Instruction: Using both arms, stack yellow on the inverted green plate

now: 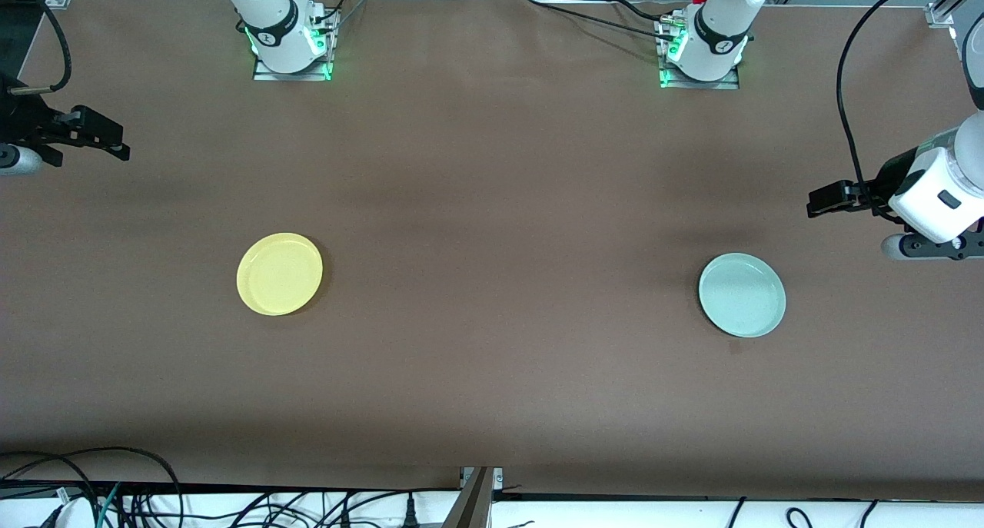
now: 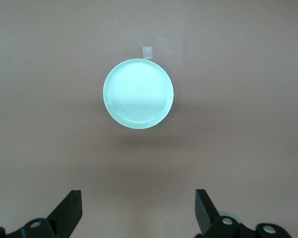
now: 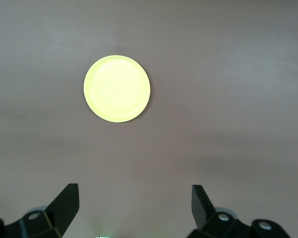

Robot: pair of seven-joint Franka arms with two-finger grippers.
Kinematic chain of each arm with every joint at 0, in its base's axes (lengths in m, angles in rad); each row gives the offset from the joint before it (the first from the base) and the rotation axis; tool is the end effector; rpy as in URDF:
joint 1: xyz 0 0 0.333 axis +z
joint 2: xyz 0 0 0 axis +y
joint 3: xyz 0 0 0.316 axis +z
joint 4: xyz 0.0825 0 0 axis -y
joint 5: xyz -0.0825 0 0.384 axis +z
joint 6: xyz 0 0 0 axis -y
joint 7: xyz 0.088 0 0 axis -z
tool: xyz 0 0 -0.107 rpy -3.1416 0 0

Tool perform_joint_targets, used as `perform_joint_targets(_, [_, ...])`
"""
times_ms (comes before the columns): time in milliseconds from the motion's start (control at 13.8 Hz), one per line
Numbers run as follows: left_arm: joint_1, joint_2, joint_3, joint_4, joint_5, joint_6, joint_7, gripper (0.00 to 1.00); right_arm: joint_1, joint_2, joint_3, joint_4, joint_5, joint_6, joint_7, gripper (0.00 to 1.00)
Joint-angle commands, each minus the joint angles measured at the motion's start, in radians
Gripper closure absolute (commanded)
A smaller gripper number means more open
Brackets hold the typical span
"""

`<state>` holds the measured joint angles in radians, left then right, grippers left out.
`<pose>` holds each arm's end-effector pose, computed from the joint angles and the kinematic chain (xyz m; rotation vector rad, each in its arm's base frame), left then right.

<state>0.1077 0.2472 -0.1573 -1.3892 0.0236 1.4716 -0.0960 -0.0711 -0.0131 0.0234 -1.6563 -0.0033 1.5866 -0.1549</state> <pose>0.6144 -0.0162 0.5579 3.1271 0.0757 -0.2547 0.5485 -0.0265 0.5928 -3.1337 -0.1683 0.0890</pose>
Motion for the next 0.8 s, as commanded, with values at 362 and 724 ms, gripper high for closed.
perform_joint_targets(362, [0.004, 0.017, 0.002, 0.024, -0.031, -0.004, 0.021, 0.0, 0.005, 0.008, 0.0, 0.024, 0.014, -0.02, 0.008, 0.0])
perform_joint_targets(724, [0.003, 0.032, 0.002, 0.053, -0.033, -0.005, 0.019, 0.0, 0.005, 0.008, 0.0, 0.024, 0.014, -0.02, 0.006, 0.0])
